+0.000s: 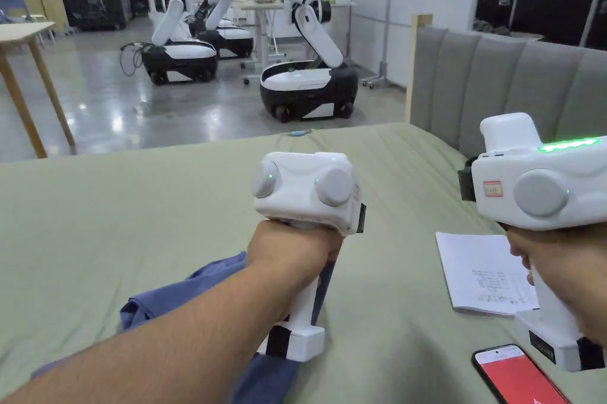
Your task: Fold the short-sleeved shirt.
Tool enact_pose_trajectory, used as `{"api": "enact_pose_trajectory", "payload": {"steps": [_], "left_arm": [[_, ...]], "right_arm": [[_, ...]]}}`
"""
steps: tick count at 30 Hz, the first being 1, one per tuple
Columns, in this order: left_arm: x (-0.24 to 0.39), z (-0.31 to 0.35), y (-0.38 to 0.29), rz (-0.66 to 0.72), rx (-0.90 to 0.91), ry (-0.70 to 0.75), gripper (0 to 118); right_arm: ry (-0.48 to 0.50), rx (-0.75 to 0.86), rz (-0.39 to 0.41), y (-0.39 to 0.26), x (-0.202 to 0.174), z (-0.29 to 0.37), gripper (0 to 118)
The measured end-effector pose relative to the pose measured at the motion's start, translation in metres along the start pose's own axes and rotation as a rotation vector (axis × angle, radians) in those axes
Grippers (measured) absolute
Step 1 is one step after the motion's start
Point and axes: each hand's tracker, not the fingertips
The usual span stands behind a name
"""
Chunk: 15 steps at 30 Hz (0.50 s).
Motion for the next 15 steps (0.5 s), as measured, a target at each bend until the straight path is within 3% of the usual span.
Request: {"api": "enact_pose_trajectory", "payload": {"steps": [1,2,3,4,5,10,15], "left_arm": [[-0.006,0.006,0.001,0.021,0.051,-0.026,37],[-0.010,0.016,0.002,0.023,0.082,-0.027,81],[-0.017,0.023,0.003,0.010,0.087,-0.011,118],[-0.025,0.033,0.005,0.057,0.171,-0.004,117],[-0.036,0.043,0.015,-0.014,0.160,0.040,117],[-0.072,0.111,0.000,0.018,0.189,0.120,117],[-0.152,0.173,-0.019,0.050,0.231,0.279,117]], "right_arm": [[-0.001,-0.010,-0.013,0.000,-0.002,-0.002,0],[0.014,-0.016,-0.037,-0.001,-0.005,-0.002,0],[0.025,-0.013,-0.043,0.000,-0.010,-0.001,0],[0.028,-0.010,-0.041,0.000,-0.014,-0.001,0],[0.039,-0.004,-0.033,0.002,-0.023,0.001,0],[0.122,0.051,-0.025,0.019,-0.066,0.024,0],[0.207,0.120,0.003,0.034,-0.113,0.055,0]]}}
